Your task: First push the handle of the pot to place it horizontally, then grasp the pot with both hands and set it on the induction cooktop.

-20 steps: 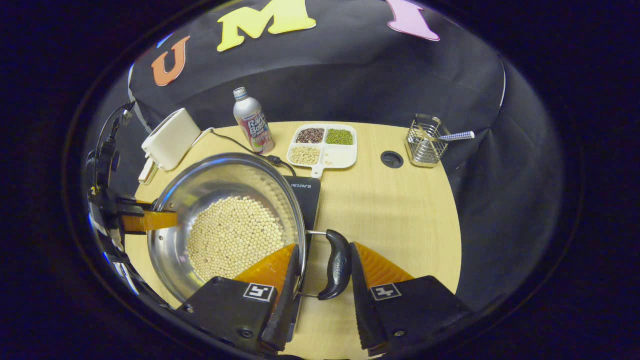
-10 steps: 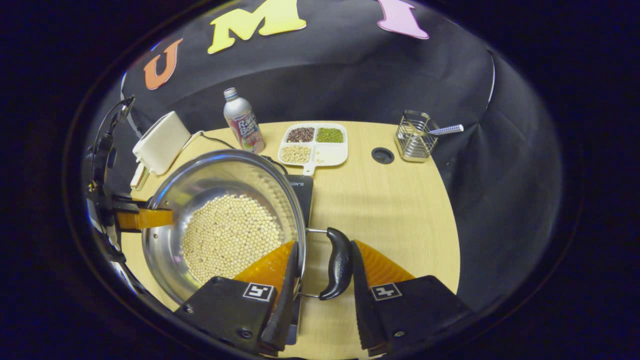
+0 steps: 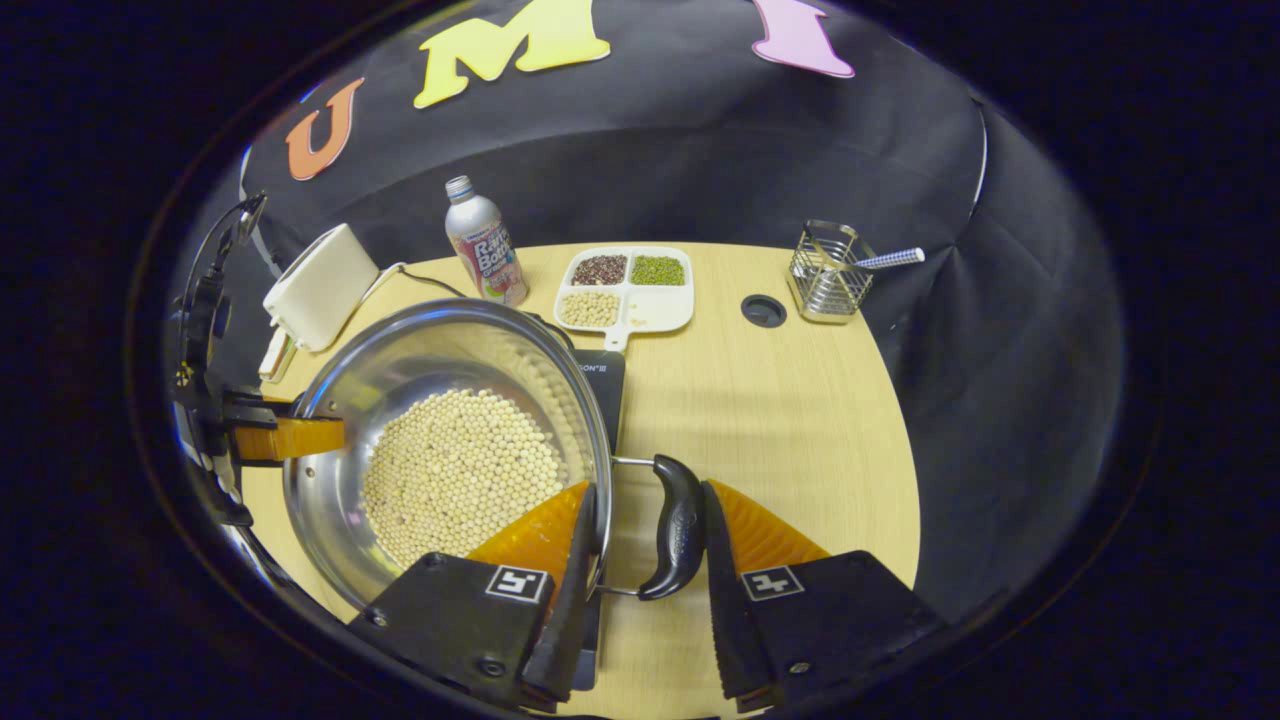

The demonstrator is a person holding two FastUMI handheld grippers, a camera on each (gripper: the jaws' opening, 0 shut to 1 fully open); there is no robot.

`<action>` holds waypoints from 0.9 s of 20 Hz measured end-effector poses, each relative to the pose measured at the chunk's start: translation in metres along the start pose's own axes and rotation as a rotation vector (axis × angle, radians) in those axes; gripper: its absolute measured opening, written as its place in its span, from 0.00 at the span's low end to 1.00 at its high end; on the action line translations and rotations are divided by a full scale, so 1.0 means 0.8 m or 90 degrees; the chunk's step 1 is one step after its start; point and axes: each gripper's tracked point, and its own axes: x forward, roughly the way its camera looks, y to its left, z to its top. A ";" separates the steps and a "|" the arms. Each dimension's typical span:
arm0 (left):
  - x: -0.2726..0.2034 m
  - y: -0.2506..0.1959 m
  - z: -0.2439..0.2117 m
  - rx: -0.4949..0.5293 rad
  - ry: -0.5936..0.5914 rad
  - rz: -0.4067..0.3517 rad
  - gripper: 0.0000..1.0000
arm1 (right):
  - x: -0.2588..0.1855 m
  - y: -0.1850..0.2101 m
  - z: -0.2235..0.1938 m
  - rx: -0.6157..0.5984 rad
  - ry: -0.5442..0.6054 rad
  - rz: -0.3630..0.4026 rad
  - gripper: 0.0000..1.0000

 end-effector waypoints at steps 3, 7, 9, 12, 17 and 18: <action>-0.003 0.000 -0.002 -0.002 0.001 0.000 0.58 | 0.000 0.001 0.001 -0.003 0.000 -0.002 0.54; -0.003 0.000 0.000 -0.004 0.002 0.002 0.58 | -0.001 0.000 0.001 -0.016 -0.004 -0.009 0.54; -0.003 0.000 -0.001 -0.006 0.000 0.002 0.58 | 0.001 0.000 0.001 -0.018 -0.007 -0.008 0.55; -0.006 0.002 0.002 0.005 -0.019 0.010 0.72 | 0.002 -0.002 -0.001 -0.018 -0.011 -0.004 0.60; -0.037 0.014 0.019 0.020 -0.126 0.064 0.99 | -0.013 -0.001 0.007 -0.023 -0.067 0.001 0.72; -0.045 0.015 0.020 0.023 -0.144 0.078 0.98 | -0.021 0.002 0.010 -0.030 -0.086 0.002 0.75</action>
